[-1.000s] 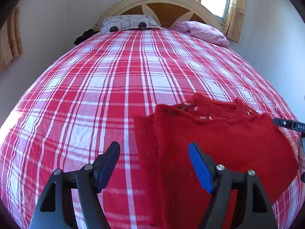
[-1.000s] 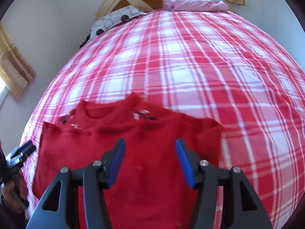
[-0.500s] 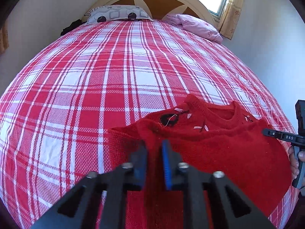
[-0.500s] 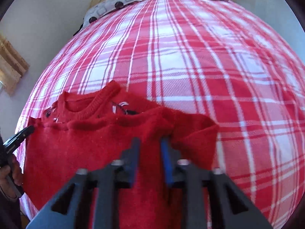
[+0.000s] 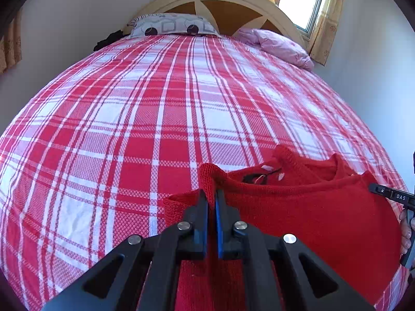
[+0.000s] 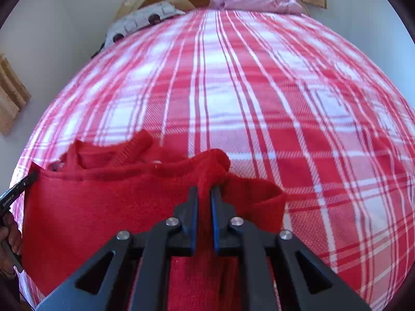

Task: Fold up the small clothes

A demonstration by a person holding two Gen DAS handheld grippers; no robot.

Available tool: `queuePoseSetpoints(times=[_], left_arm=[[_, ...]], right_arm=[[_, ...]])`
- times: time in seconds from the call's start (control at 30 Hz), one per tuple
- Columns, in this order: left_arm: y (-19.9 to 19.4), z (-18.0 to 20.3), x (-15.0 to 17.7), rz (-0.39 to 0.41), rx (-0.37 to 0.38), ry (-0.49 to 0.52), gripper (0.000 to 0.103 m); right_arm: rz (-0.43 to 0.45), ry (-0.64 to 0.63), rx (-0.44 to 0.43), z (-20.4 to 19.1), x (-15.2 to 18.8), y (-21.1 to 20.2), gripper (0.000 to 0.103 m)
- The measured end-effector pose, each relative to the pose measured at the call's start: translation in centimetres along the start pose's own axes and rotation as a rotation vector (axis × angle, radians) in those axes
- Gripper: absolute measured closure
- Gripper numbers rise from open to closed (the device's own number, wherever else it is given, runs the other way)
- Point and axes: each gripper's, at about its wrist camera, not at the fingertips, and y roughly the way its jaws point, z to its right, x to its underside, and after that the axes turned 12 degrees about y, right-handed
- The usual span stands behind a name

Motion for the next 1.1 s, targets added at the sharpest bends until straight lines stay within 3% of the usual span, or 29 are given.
queuePoseSetpoints(times=[0.27,0.3,0.33,0.4,0.5,0.57,0.67,0.73,0.77,0.8,0.9,1.03,1.1], left_arm=[[-0.2,0.7,0.3,0.006,-0.017,0.056,0.098],[-0.5,0.6,0.4,0.009,-0.011,0.046,0.098],[-0.9,0.5,0.4,0.009,-0.003,0.035,0.098],[-2.0,0.2,0.4,0.013,-0.005,0.025,0.097],[-5.2,0.6,0.5,0.068,-0.027,0.037,0.096],[-7.4,1.6,0.6,0.106,-0.085,0.072,0.096],[-9.8,3.3,1.0,0.168,-0.105,0.133,0.094],[-9.5,4.4,0.8,0.152,-0.110,0.172,0.068],[-9.4,4.7,0.7,0.150,-0.132,0.185,0.046],[-9.4,5.0,0.8,0.168,-0.164,0.190,0.038],[-8.8,5.8,1.2,0.160,-0.118,0.202,0.038],[-7.3,7.1,2.3,0.105,-0.086,0.222,0.037],[-6.2,7.9,2.9,0.061,-0.069,0.234,0.037]], right_arm=[[-0.027,-0.026,0.003,0.2,0.1,0.7,0.088],[-0.024,-0.025,-0.003,0.3,0.1,0.6,0.082],[-0.018,-0.021,-0.007,0.4,0.1,0.3,0.059],[-0.004,-0.009,-0.003,0.8,0.2,-0.6,0.040],[0.051,-0.015,0.015,1.2,0.7,-3.2,0.040],[0.100,-0.008,0.029,1.6,1.3,-5.7,0.040],[0.137,0.004,-0.055,1.5,3.0,-9.0,0.040],[0.154,-0.032,-0.074,0.5,4.7,-10.3,0.040],[0.155,-0.068,-0.087,-0.3,5.8,-10.7,0.040],[0.147,-0.093,-0.093,-1.2,6.4,-10.7,0.040],[0.105,-0.151,-0.116,-2.5,8.4,-10.1,0.042],[0.043,-0.156,0.067,-1.1,9.3,-6.8,0.048],[-0.014,-0.114,0.075,0.4,9.6,-5.3,0.047]])
